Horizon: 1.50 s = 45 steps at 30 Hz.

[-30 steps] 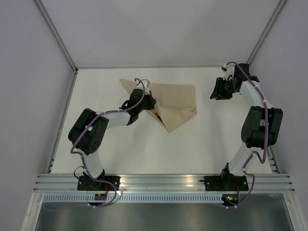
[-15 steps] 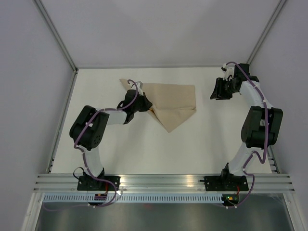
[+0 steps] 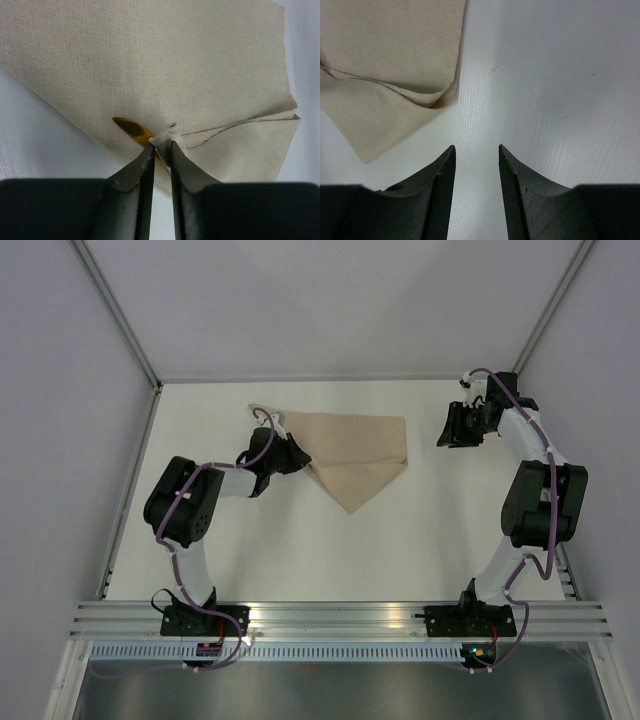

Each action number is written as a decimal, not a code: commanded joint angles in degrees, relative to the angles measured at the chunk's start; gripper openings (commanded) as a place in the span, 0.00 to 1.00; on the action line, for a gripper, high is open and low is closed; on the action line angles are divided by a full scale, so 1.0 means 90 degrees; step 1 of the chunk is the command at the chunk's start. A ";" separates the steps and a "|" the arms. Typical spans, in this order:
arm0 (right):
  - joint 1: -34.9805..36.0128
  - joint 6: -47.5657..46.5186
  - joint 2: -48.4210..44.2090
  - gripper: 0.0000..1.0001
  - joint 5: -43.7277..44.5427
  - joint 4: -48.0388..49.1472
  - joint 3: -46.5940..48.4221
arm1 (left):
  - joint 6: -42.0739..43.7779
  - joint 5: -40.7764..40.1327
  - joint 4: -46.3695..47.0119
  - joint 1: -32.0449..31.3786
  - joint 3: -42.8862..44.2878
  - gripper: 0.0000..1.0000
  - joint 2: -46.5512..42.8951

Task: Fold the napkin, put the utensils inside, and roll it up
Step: Fold the napkin at the center of the board.

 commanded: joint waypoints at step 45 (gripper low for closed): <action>0.0431 -0.0620 0.0705 0.45 -0.1054 -0.0438 0.0603 | -0.0712 -0.0690 -0.1520 0.2198 0.3943 0.69 0.2196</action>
